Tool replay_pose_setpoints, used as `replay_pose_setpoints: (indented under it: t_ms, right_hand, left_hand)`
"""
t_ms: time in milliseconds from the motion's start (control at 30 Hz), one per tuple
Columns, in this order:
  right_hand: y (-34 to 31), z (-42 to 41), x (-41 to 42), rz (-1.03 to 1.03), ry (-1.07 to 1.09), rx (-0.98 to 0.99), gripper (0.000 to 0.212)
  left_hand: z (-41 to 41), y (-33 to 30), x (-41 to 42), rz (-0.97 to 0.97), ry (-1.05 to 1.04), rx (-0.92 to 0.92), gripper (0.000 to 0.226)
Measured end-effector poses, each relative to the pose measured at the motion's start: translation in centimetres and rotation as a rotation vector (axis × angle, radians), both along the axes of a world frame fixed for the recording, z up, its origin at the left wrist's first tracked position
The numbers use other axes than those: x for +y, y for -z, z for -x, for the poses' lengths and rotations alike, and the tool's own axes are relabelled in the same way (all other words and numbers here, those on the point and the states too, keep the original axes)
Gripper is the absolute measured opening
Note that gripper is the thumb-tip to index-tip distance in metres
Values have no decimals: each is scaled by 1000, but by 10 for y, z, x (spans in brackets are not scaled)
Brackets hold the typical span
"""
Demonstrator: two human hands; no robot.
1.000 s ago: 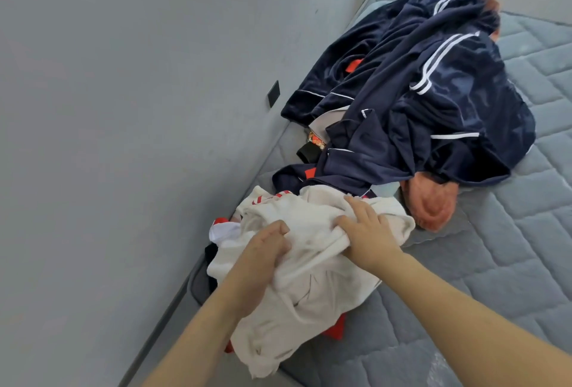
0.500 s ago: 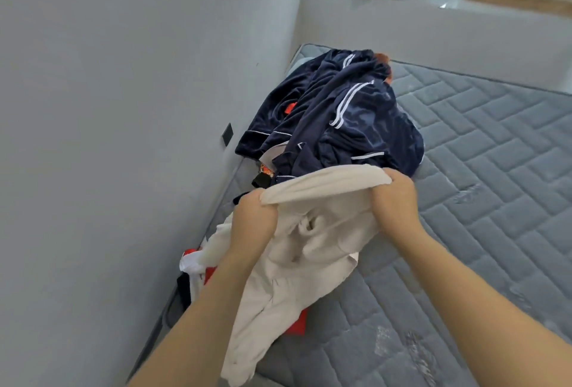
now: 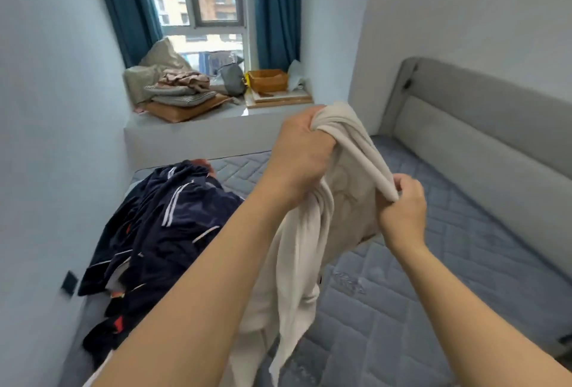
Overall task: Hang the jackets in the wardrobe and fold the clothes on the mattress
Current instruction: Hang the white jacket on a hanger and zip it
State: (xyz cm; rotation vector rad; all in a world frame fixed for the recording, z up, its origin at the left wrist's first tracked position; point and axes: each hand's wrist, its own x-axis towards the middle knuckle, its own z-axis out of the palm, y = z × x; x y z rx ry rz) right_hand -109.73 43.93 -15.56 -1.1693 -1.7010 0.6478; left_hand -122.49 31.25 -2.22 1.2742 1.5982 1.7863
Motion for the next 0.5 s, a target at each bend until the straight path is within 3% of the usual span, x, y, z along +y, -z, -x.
replay_pose_setpoints:
  t_ms: [100, 200, 333, 500]
  right_hand:
    - [-9, -92, 30, 0, 105, -135, 14]
    - [-21, -186, 56, 230, 233, -382, 17]
    - [-42, -305, 64, 372, 266, -111, 31]
    - [-101, -426, 65, 207, 453, 48, 22]
  left_hand:
    - [-90, -36, 33, -66, 91, 63, 21]
    - [-161, -65, 57, -110, 133, 49, 23]
    - [-232, -87, 86, -170, 151, 16, 31]
    - [-301, -94, 136, -207, 126, 95, 16]
